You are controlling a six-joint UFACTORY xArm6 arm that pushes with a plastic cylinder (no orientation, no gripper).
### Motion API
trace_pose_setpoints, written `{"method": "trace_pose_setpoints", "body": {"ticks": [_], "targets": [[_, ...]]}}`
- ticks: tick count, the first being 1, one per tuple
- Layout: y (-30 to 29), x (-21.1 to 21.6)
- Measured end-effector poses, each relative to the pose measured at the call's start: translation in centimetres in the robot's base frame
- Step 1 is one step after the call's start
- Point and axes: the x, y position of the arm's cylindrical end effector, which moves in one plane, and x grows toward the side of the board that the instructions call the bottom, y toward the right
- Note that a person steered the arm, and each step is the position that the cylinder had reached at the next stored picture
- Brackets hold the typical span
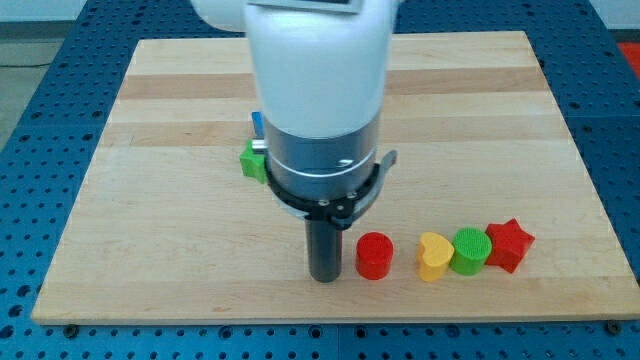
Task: Move the red circle to the close left of the yellow heart
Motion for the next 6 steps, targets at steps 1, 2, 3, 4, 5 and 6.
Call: {"method": "trace_pose_setpoints", "body": {"ticks": [1, 2, 3, 4, 5, 6], "targets": [[0.0, -0.7], [0.3, -1.7], [1.9, -1.9], [3.9, -1.9], [4.6, -1.9], [4.3, -1.9]]}}
